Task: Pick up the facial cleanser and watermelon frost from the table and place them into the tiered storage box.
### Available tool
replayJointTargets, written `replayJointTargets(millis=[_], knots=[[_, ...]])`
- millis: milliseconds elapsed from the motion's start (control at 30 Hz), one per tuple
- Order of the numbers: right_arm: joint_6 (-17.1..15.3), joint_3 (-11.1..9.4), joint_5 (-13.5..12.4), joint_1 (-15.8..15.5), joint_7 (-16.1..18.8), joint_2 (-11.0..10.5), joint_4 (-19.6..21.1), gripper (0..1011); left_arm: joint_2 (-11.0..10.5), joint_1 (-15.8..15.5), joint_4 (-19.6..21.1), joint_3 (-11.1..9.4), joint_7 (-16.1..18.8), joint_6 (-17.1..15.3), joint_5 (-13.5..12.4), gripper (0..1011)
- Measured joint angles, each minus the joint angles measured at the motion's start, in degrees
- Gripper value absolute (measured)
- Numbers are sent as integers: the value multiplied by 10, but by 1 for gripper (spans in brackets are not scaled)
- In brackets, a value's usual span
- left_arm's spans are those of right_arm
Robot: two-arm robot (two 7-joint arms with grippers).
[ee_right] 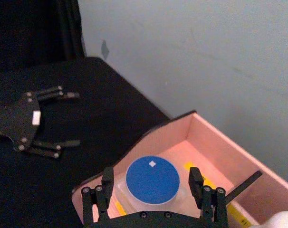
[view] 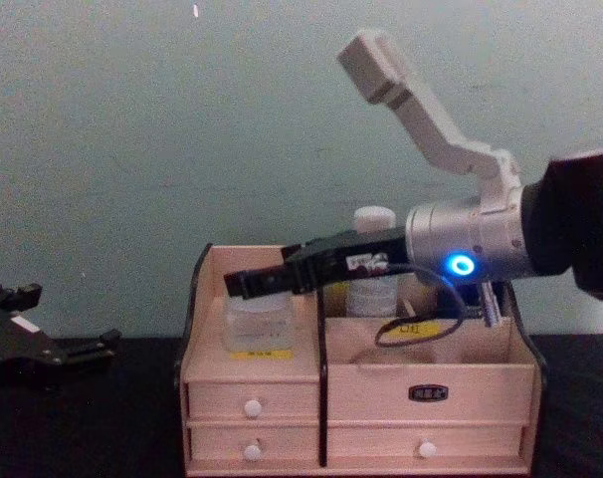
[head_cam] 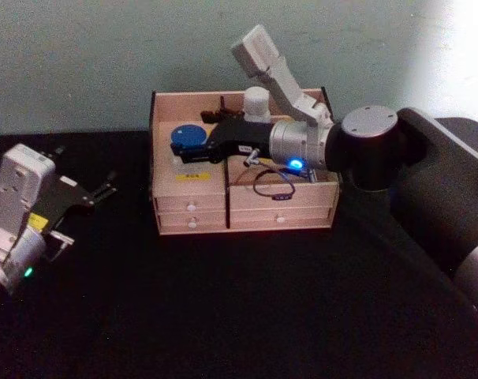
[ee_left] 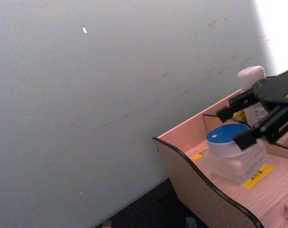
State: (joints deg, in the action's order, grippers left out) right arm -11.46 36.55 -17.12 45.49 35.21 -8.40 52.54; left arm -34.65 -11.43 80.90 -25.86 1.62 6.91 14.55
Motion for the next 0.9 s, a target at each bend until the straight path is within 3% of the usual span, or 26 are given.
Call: replayJointTargets(millis=[467, 600, 700, 900], knots=[[7, -38, -36, -61, -15, -63, 168, 1003, 0, 0, 0, 0, 0, 0, 0, 1001], [17, -57, -48, -83, -33, -84, 212, 1003, 0, 0, 0, 0, 0, 0, 0, 1001], [32, -81, -56, -112, -56, -109, 256, 1003, 0, 0, 0, 0, 0, 0, 0, 1001], [52, -124, -56, -162, -107, -144, 301, 1003, 0, 0, 0, 0, 0, 0, 0, 1001]])
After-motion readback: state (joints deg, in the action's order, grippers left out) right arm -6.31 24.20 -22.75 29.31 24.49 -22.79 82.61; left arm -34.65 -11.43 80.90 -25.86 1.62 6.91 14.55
